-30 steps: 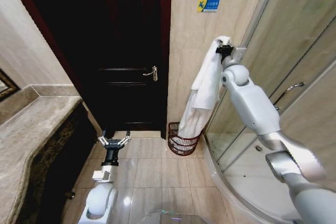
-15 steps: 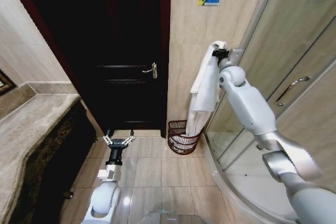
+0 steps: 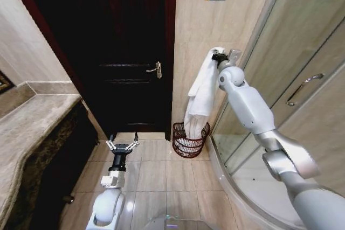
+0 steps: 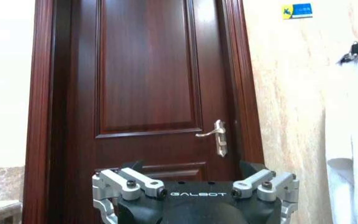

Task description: Discard the used towel into the hamper.

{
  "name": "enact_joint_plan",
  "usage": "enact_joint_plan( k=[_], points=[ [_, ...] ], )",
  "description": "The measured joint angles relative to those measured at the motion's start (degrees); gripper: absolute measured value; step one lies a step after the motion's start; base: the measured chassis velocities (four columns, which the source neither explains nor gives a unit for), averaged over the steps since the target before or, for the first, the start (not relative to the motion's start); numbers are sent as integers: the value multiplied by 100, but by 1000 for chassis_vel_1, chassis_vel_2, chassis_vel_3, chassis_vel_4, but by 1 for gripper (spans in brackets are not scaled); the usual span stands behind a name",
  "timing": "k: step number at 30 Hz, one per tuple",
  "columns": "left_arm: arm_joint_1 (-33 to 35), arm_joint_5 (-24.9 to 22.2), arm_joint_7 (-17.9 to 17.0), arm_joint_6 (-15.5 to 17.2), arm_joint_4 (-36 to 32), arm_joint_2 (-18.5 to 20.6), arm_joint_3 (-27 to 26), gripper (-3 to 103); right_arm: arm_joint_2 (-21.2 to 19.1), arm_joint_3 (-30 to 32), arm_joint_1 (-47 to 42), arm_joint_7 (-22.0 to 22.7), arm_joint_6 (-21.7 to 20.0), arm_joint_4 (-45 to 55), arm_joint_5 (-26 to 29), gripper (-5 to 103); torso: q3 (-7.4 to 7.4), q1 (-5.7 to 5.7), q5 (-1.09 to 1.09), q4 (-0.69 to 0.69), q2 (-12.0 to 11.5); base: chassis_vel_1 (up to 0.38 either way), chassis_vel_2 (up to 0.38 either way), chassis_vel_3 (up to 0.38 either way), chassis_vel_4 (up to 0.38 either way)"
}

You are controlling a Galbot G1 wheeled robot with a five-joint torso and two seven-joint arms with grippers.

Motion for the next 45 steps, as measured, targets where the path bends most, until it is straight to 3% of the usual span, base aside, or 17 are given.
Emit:
enact_joint_plan(
  k=[20, 45],
  points=[
    [203, 295, 102, -125, -81, -284, 28, 100, -195, 84, -165, -183, 6, -23, -2, 3, -318, -264, -1, 2, -583, 0, 0, 0, 0],
    [53, 51, 116, -94, 28, 53, 44, 100, -318, 399, -1061, 16, 184, 521, -252, 3, -697, -576, -1, 1, -1274, 0, 0, 0, 0]
  ],
)
